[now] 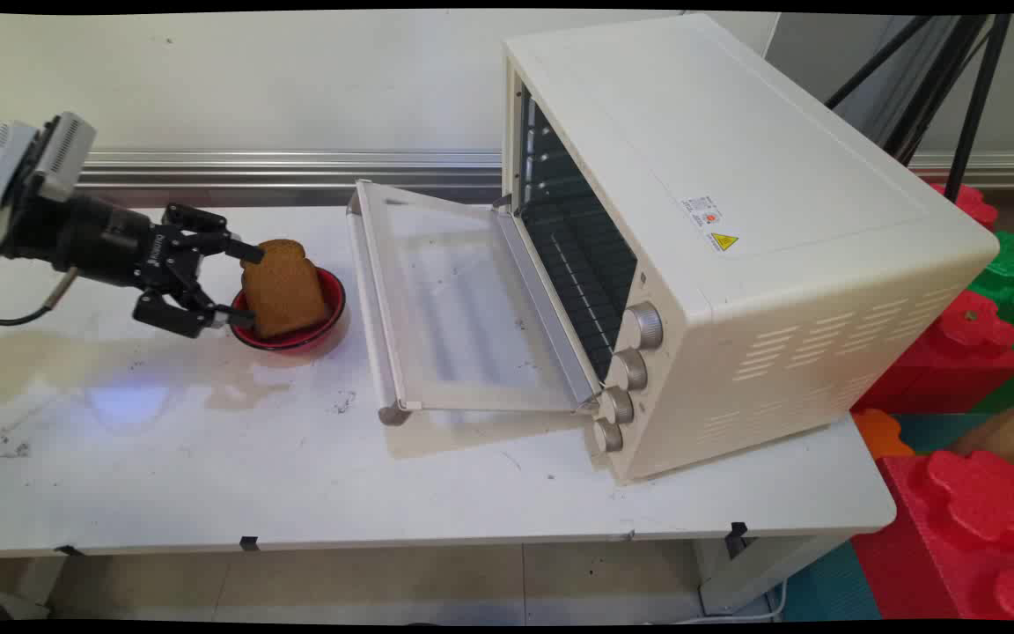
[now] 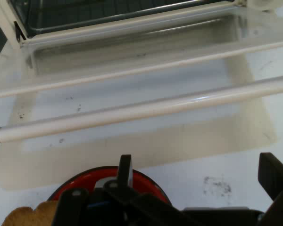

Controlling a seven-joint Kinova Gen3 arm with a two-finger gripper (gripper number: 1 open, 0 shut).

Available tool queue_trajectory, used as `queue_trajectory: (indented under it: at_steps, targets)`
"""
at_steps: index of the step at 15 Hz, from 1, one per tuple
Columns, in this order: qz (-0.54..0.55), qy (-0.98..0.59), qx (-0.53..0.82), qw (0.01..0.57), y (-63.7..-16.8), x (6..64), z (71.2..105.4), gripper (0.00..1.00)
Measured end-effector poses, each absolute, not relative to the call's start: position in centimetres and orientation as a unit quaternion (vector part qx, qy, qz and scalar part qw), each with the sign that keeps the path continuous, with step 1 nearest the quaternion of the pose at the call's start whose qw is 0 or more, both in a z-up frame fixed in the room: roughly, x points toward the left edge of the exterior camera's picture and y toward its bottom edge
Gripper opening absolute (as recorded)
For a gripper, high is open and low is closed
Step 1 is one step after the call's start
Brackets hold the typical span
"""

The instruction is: Close the oven

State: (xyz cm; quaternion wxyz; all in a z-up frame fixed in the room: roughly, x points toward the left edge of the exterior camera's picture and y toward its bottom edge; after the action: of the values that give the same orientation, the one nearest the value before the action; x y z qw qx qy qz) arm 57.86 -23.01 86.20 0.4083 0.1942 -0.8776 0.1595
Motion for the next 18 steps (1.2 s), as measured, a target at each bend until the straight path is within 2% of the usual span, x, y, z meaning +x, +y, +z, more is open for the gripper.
queue_trajectory:
  at_steps: [18]
  targets:
    - [0.166,-0.879,0.207,0.395,-27.7,53.0,80.0,1.00]
